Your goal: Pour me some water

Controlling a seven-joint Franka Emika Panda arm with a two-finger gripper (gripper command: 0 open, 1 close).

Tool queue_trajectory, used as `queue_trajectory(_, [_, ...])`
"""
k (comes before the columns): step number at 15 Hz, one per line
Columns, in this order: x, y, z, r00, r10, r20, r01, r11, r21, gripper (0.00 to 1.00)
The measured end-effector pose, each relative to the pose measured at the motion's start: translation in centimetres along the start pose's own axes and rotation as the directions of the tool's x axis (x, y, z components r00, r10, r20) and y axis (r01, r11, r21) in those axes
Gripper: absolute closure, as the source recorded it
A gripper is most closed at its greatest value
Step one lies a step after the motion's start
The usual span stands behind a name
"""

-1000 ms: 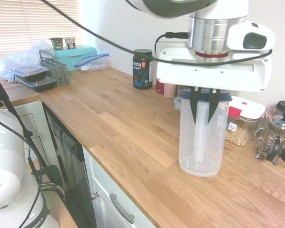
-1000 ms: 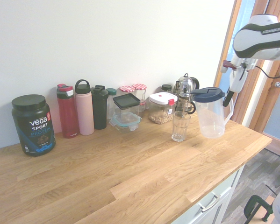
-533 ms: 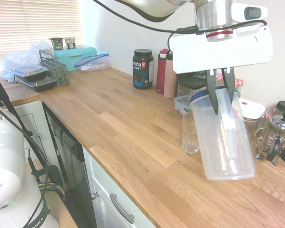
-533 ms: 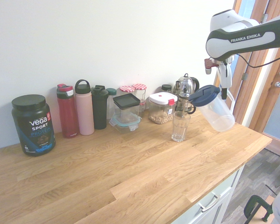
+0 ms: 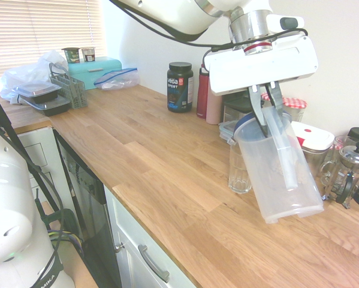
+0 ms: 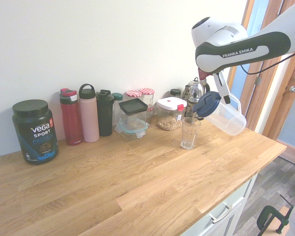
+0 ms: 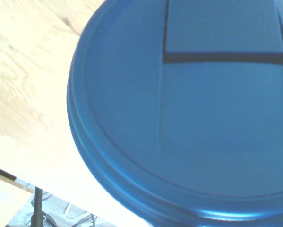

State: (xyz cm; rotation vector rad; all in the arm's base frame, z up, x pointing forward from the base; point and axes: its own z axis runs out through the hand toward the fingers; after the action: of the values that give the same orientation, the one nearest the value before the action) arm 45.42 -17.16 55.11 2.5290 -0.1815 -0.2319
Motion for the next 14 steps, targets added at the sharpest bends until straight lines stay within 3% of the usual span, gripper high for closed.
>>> queue_trajectory(3, [-0.2, 1.4, -0.4, 0.999, 0.033, -0.022, -0.032, 0.999, 0.022, 1.00])
queue_trajectory(5, [-1.6, 4.2, -0.5, 0.993, 0.099, -0.060, -0.092, 0.990, 0.110, 1.00])
queue_trajectory(7, [-3.8, 7.6, 0.4, 0.981, 0.175, -0.085, -0.152, 0.962, 0.229, 1.00])
queue_trajectory(10, [-4.4, 9.0, 3.5, 0.953, 0.293, -0.082, -0.239, 0.886, 0.398, 1.00])
queue_trajectory(14, [-4.4, 7.5, 5.1, 0.904, 0.427, -0.023, -0.341, 0.754, 0.561, 1.00])
